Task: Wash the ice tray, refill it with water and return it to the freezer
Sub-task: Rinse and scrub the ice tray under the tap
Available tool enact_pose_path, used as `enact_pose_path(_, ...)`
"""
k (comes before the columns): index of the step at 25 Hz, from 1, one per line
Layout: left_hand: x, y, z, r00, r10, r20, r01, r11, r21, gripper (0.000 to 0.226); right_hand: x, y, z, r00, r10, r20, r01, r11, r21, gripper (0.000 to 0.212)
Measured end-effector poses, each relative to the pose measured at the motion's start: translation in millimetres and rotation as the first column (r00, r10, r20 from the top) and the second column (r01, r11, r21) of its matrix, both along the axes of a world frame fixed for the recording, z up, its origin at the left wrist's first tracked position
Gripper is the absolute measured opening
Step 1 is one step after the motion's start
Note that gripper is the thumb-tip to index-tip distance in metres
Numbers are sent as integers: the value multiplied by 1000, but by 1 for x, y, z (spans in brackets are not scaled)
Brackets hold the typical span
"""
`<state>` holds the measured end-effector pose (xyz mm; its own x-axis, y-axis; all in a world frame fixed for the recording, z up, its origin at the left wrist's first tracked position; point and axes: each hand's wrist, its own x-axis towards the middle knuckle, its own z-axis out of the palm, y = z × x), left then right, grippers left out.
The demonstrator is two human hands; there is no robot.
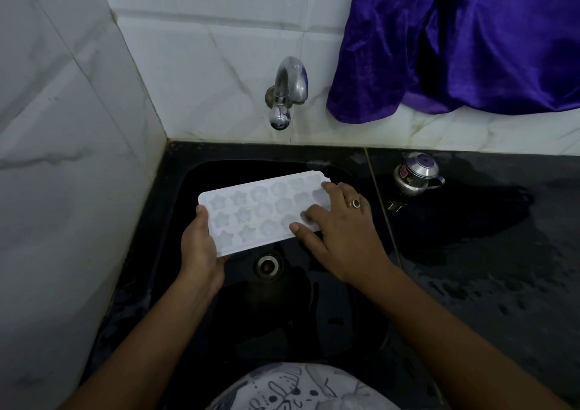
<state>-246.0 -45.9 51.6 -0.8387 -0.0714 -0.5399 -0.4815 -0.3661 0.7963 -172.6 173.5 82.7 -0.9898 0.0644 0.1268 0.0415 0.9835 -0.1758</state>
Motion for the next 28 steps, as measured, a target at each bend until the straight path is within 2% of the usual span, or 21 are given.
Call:
enact_pose_path(3, -1, -1, 1, 1000, 4, -4, -4, 1000, -3, 42, 3, -2, -3, 997, 38, 66, -36, 999, -32, 65)
enact_pose_path(5, -2, -4, 0, 1000, 13, -2, -13, 1000, -11, 42, 7, 3, -1, 995, 49, 90, -43, 996, -75, 61)
enact_pose_path(8, -1, -3, 1, 1000, 18, 0, -18, 1000, -3, 42, 6, -1, 4, 999, 14, 39, -9, 991, -130, 58)
enact_pose_path(10, -1, -1, 1, 1000, 21, 0, -21, 1000, -2, 42, 6, -9, 7, 998, 69, 0, -68, 985, -157, 59)
enact_pose_path(12, -2, -1, 3, 1000, 24, -3, -24, 1000, 2, 42, 8, -13, 7, 988, 151, 31, -147, 982, -118, 61)
enact_pose_path(16, 1, 3, 3, 1000, 7, 2, -7, 1000, 1, 43, 4, -21, 8, 987, 111, 114, -114, 993, 14, 64)
enact_pose_path(28, 6, 4, 4, 1000, -10, 0, 10, 1000, -3, 43, 6, -25, 7, 985, 113, 130, -112, 994, -14, 64)
